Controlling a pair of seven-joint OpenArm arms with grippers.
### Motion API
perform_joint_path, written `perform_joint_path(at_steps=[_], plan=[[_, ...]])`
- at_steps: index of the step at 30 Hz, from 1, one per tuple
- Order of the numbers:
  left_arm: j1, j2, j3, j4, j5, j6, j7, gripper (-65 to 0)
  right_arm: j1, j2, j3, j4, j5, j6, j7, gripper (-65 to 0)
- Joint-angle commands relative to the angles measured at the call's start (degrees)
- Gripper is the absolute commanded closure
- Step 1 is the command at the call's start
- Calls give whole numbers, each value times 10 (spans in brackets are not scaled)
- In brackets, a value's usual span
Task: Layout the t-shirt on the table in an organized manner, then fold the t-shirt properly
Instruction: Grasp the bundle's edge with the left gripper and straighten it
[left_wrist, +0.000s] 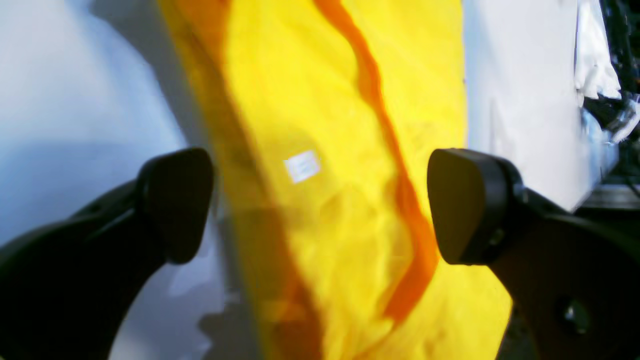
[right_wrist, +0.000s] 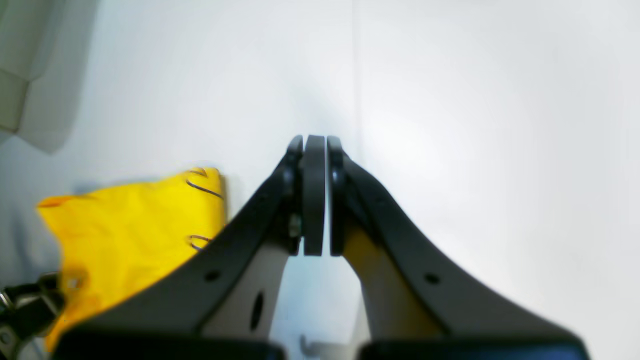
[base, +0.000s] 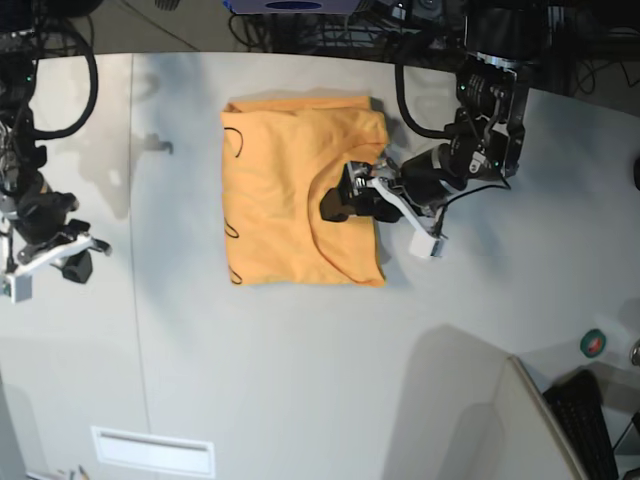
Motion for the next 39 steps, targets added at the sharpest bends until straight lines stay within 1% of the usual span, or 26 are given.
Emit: perform_joint_path(at_steps=[1,5,9,10,12,15,17,19,22,24,27,29,31,32,34,35,36,37,38,39], plan=[[-9,-5,-2,0,-9,-5,-7,-650,2,6,14,10,2,12,14,0],[-22,-8,30,-39,-9,-5,-8,-650,-12,6,41,10,2,13,14,0],[-24,-7,26,-69,-9,-5,-8,-650,-17,6,59,10,2,13,14,0],[-24,-7,25,-75,-9,-4,-8,-634,-17,6,62,10,2,13,14,0],[-24,-9,26,-86,-9,2,-8,-558,-17,6,72,9,2,13,14,0],[-24,-10,31,-96,-8,36,-7,-441,-17,6,79,9,2,13,14,0],[-25,-10,31,-96,-8,46,-5,-342,-18,6,83,9,2,13,14,0],[-38,-12,41,-97,-8,47,2,-211,-18,6,83,7,2,13,14,0],[-75,-43,104,-106,17,47,51,0,-18,6,83,7,2,13,14,0],[-95,-60,144,-107,36,47,65,0,-18,8,83,7,2,13,14,0],[-128,-90,211,-103,70,46,69,0,-18,10,83,6,2,13,14,0],[-158,-111,275,-102,95,43,69,0,-18,10,83,3,2,13,14,0],[-198,-131,361,-101,127,17,67,0,-18,10,83,-8,2,13,14,0],[-221,-139,409,-101,147,-3,67,0,-18,10,83,-15,2,13,14,0],[-265,-145,500,-90,194,-46,64,0,-18,10,83,-27,2,13,14,0],[-280,-145,532,-82,221,-58,60,0,-20,9,83,-30,2,13,14,0],[-293,-145,565,-68,257,-68,46,0,-27,9,83,-31,2,13,15,0],[-303,-145,591,-57,292,-71,29,0,-32,9,83,-30,2,13,15,0],[-308,-142,612,-49,332,-71,12,0,-35,8,83,-29,2,13,15,0],[-311,-139,621,-47,358,-71,0,0,-38,8,83,-29,2,13,15,0]])
